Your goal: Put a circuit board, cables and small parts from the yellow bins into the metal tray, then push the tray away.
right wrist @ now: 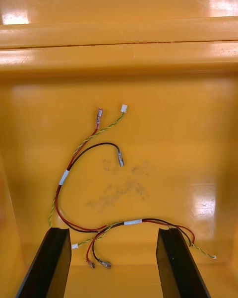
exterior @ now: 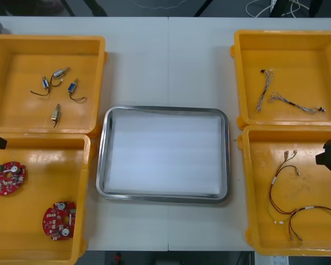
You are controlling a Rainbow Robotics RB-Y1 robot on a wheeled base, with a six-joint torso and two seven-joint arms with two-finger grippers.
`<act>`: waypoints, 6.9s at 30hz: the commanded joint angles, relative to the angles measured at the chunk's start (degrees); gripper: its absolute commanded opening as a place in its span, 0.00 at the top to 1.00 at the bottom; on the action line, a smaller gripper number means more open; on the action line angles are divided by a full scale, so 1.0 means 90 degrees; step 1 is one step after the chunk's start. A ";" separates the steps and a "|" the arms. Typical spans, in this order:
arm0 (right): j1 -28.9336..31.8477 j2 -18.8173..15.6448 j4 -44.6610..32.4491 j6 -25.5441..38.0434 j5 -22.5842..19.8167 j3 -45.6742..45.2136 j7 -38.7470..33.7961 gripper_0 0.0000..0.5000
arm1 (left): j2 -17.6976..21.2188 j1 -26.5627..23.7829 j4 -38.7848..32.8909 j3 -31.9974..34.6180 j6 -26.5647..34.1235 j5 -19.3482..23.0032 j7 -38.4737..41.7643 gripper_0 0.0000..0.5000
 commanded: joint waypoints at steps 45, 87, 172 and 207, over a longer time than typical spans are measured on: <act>-0.0106 -0.0233 -0.0039 0.0018 -0.0019 -0.0190 -0.0047 0.00 | 0.0294 0.0096 -0.0190 0.0166 0.0037 0.0046 0.0106 0.00; -0.0106 -0.0233 -0.0039 0.0018 -0.0019 -0.0190 -0.0047 0.00 | 0.0294 0.0096 -0.0190 0.0166 0.0037 0.0046 0.0106 0.00; 0.2150 0.1808 0.0693 -0.2351 0.1866 0.0250 -0.3260 0.00 | 0.0099 0.1229 0.1900 -0.1670 -0.3318 -0.0638 -0.0040 0.04; 0.2268 0.2121 0.1318 -0.2869 0.2071 0.0816 -0.4315 0.02 | 0.0108 0.1190 -0.0336 -0.0449 -0.1071 -0.0453 0.0009 1.00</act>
